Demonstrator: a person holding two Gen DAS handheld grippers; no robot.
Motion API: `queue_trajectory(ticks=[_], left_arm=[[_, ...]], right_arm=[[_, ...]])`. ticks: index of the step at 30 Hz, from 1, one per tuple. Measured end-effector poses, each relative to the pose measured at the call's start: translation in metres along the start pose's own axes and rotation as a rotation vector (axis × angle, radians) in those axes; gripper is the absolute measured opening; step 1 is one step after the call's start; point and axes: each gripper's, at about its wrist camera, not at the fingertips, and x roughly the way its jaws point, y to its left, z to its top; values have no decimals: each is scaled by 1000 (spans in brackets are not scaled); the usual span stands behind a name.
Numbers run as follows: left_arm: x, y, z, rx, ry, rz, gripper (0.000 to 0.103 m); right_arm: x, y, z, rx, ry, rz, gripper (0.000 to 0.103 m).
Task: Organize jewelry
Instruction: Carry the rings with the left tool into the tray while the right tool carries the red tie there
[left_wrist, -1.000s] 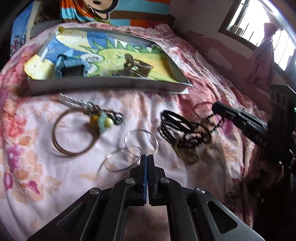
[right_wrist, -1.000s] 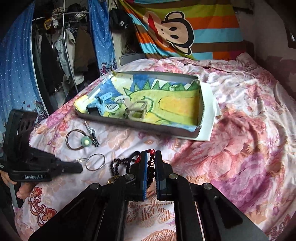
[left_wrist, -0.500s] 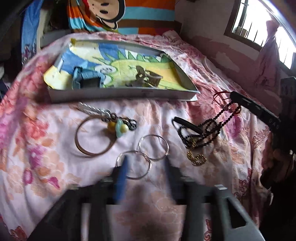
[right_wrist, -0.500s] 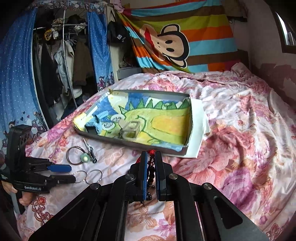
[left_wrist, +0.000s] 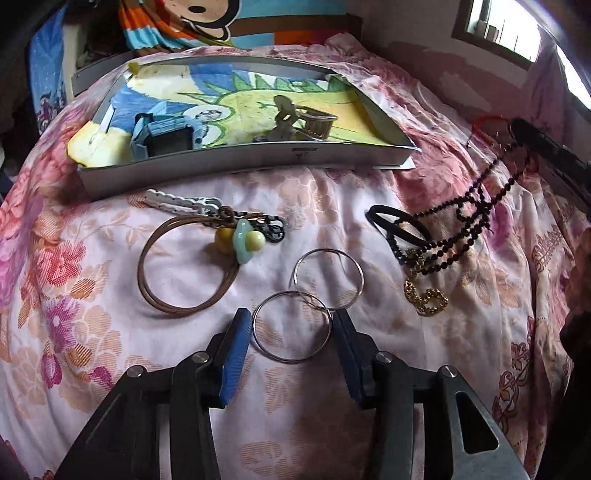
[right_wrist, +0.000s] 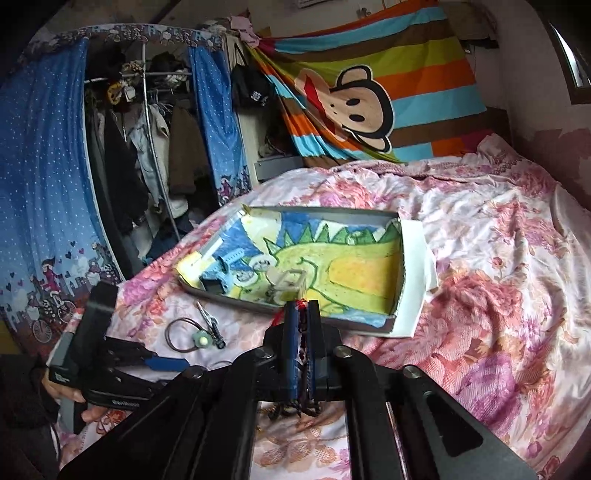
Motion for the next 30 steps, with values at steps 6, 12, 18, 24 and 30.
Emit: queue_trajectory(ticks=[6,12,18,24,30], left_arm=[[-6,-3,-2,-8,-11,-38,42],[-21,-10,-3,-14,-50,-65,42],[-41,-16,5,-19,-116,-57,42],[-52,-18,30,-42,-160,-33,42],[-61,-8,76,-101,-252,-22,42]], right_arm=[[-1,1,1,-14,16,-11,4],[8,-4,-5,16,49,11,4],[18,-2,-6,8,52,21,4],[41,-12,9,31,24,38,4],[75,-29,19,83,0,52,4]])
